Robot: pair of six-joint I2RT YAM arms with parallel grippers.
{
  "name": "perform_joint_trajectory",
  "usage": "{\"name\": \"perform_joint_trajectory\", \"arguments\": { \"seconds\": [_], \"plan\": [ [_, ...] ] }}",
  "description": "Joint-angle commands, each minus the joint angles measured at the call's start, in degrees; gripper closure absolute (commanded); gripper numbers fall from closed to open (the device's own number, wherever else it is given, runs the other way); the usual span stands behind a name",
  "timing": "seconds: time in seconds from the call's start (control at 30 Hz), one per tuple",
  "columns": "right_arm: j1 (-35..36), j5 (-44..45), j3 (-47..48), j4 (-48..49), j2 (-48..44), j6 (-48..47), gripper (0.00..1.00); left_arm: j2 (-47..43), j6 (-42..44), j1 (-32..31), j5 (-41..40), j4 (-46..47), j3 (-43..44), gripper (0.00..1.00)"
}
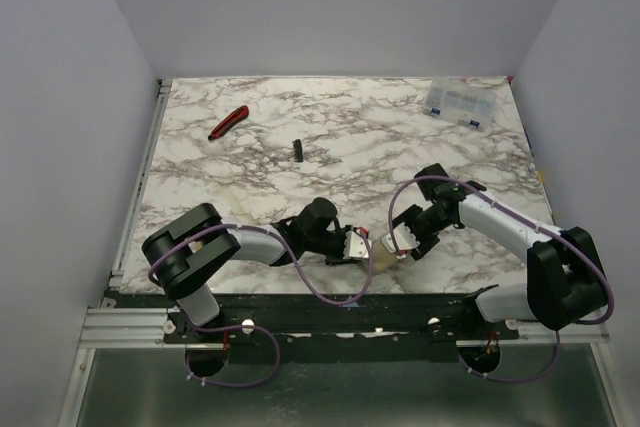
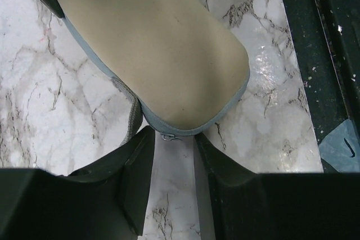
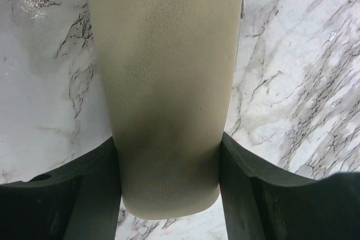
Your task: Open the umbrella
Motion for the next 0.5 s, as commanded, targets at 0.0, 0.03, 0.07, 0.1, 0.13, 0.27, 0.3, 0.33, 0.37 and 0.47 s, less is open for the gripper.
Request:
{"name": "perform_joint_trajectory", "arguments": {
  "seconds": [0.0, 0.03, 0.07, 0.1, 0.13, 0.27, 0.3, 0.33, 0.37, 0.47],
  "plan": [
    [-0.10, 1.15, -0.99, -2.47, 0.80, 1.80, 0.51, 0.89, -1.19, -0.36, 0.19, 3.59, 0.63, 0.71],
    [-0.13, 1.17, -0.97, -2.39, 0.74, 1.80, 0.52, 0.56, -1.23, -0.36, 0.28, 3.47, 0.38, 0.76],
    [-0.13, 1.19, -1.06, -2.23, 0.66, 1.91, 0.52, 0.24, -1.06, -0.36, 0.29, 3.19, 0.07, 0.83],
    [-0.12, 1.19, -1.16, -2.10, 0.62, 2.02, 0.52, -0.21, -1.00, -0.36, 0.19, 3.02, -0.40, 0.85],
    [-0.11, 1.19, -1.24, -2.08, 0.61, 1.99, 0.52, -0.71, -0.86, -0.36, 0.17, 3.09, -0.92, 0.87],
    [-0.13, 1.09, -1.41, -1.67, 0.75, 2.36, 0.52, -2.39, -0.57, -0.36, 0.02, 2.44, -2.59, 1.00],
    [-0.09, 1.10, -1.36, -1.52, 0.84, 2.54, 0.52, -2.92, -0.65, -0.36, -0.02, 2.11, -2.85, 1.00],
    [-0.10, 1.10, -1.31, -1.35, 0.88, 2.86, 0.53, -3.32, -0.76, -0.32, -0.03, 1.91, -3.24, 1.00],
    [-0.12, 1.17, -1.26, -1.18, 1.03, 3.29, 0.53, -3.70, -0.68, -0.36, 0.13, 1.42, -3.43, 1.00],
    [-0.09, 1.44, -1.15, -0.83, 1.45, 4.32, 0.56, -4.72, -0.57, -0.35, 0.89, -0.34, -3.81, 1.00]
  ]
}}
